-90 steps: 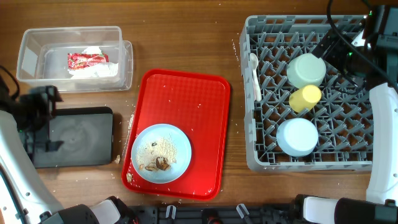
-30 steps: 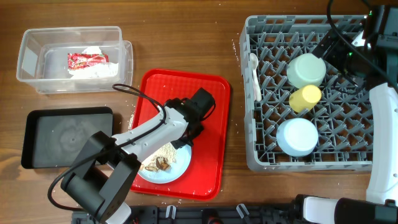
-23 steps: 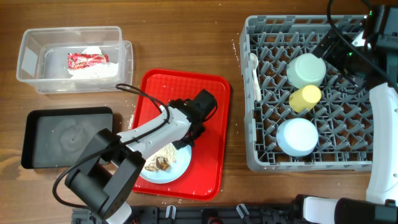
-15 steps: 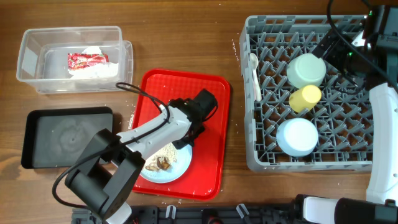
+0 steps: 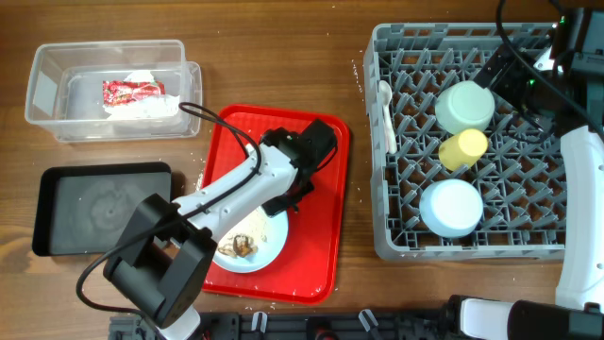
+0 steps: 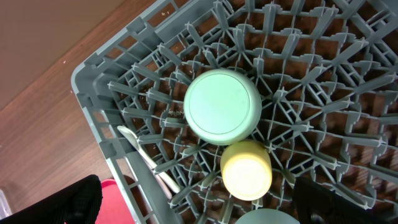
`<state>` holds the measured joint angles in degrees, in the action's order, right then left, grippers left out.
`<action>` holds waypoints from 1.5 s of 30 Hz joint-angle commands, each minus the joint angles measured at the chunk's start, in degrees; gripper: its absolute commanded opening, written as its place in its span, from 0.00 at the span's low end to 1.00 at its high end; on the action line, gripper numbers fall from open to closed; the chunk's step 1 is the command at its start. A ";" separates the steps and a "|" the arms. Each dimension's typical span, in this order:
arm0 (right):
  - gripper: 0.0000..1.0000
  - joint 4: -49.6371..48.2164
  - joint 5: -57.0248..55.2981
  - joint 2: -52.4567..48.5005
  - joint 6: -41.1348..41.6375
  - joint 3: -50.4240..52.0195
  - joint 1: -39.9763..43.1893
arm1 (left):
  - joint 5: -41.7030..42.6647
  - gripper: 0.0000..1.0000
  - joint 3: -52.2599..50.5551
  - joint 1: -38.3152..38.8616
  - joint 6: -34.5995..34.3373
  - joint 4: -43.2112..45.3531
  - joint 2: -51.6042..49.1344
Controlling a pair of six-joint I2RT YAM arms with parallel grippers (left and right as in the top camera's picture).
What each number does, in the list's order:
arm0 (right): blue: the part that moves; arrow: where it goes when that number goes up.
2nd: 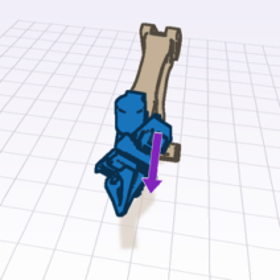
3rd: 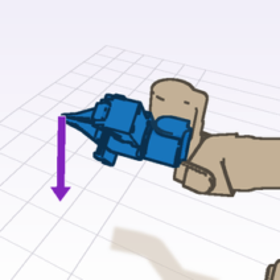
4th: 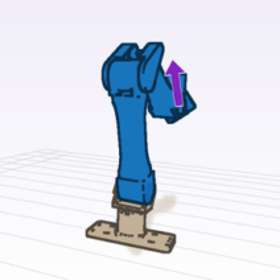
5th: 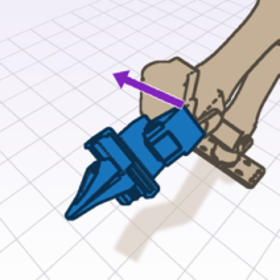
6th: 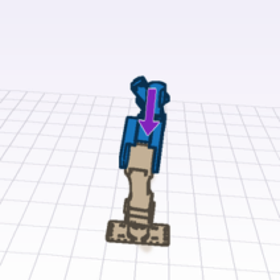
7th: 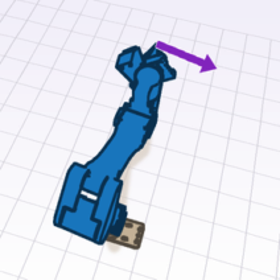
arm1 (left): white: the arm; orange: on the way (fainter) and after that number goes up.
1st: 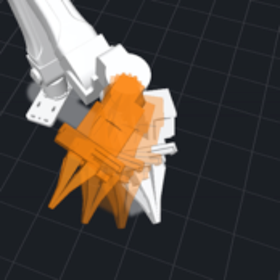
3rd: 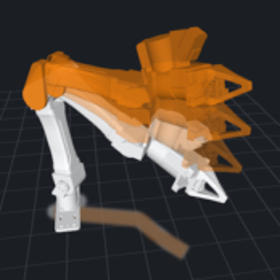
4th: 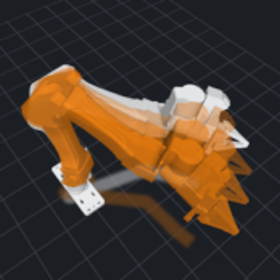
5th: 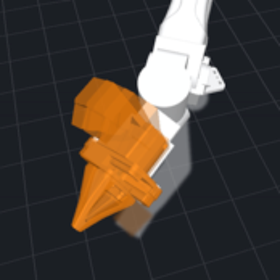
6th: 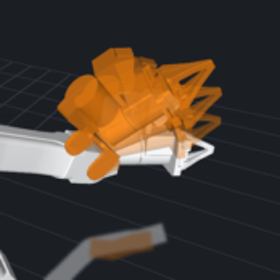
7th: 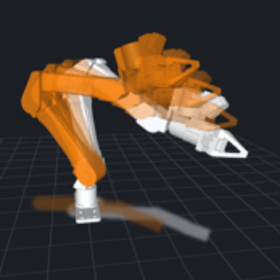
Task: Sort waste into correct bins and load items into the dishwasher rack
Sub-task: 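Lift the plate with the left gripper and carry it over the black tray, then tilt the plate with the left gripper to dump food onto the black tray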
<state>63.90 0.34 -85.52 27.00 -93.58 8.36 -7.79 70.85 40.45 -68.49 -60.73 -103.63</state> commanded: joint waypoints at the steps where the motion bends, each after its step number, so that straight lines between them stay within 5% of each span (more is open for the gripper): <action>1: 1.00 -0.02 -0.94 0.22 0.02 -0.04 -0.02 | -3.28 0.04 2.23 0.20 0.79 -1.79 -0.52; 27: 1.00 -0.02 -0.94 0.22 0.04 -0.04 -0.02 | -14.69 0.04 11.50 -0.90 5.38 -13.25 -0.52; 35: 1.00 -0.02 -0.96 0.22 0.04 -0.04 -0.02 | -17.86 0.04 13.49 -6.43 10.05 -15.98 -0.50; 45: 1.00 -0.02 -0.94 0.22 0.04 -0.04 -0.02 | -21.46 0.04 19.78 -22.16 12.83 -16.44 -0.50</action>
<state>63.90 0.34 -85.52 27.00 -93.58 8.36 -26.11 87.07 23.05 -56.80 -76.97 -103.70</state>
